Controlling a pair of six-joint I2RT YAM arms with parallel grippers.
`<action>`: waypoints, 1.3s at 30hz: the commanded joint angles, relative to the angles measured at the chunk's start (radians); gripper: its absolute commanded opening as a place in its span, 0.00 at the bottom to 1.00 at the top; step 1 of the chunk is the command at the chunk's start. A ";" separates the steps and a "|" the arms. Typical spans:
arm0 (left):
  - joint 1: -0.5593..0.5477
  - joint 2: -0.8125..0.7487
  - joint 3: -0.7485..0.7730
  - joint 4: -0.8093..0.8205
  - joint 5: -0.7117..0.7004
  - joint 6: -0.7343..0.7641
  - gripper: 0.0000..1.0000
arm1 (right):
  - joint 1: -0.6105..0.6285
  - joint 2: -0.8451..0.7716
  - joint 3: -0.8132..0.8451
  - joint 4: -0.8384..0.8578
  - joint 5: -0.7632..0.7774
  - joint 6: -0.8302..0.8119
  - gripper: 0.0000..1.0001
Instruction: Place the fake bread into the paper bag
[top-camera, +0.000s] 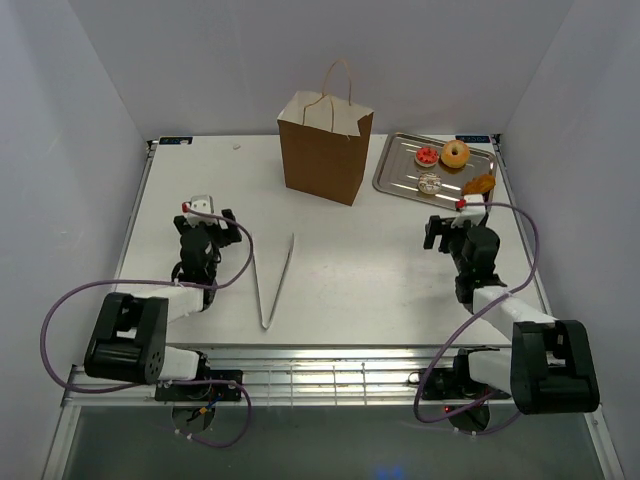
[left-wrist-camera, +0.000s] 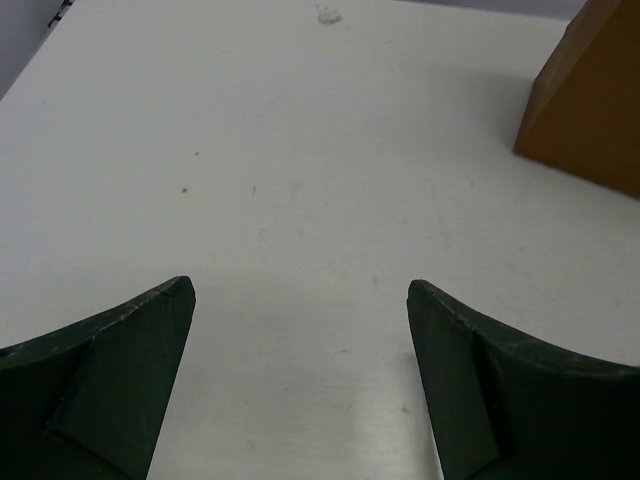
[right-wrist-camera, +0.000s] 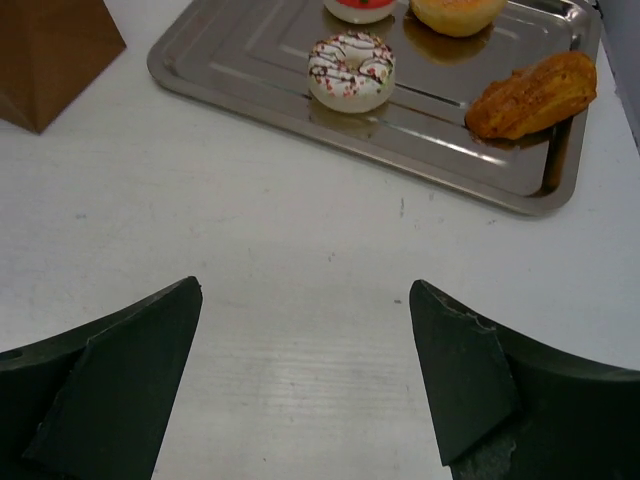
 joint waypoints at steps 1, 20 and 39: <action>-0.008 -0.119 0.156 -0.430 -0.038 -0.103 0.98 | 0.012 -0.054 0.271 -0.529 -0.032 0.100 0.90; 0.039 -0.383 0.464 -1.469 0.073 -0.667 0.98 | 0.034 -0.260 0.451 -1.172 -0.296 0.614 0.90; -0.324 -0.244 0.368 -1.366 0.109 -0.604 0.98 | 0.129 -0.249 0.512 -1.240 -0.404 0.496 0.90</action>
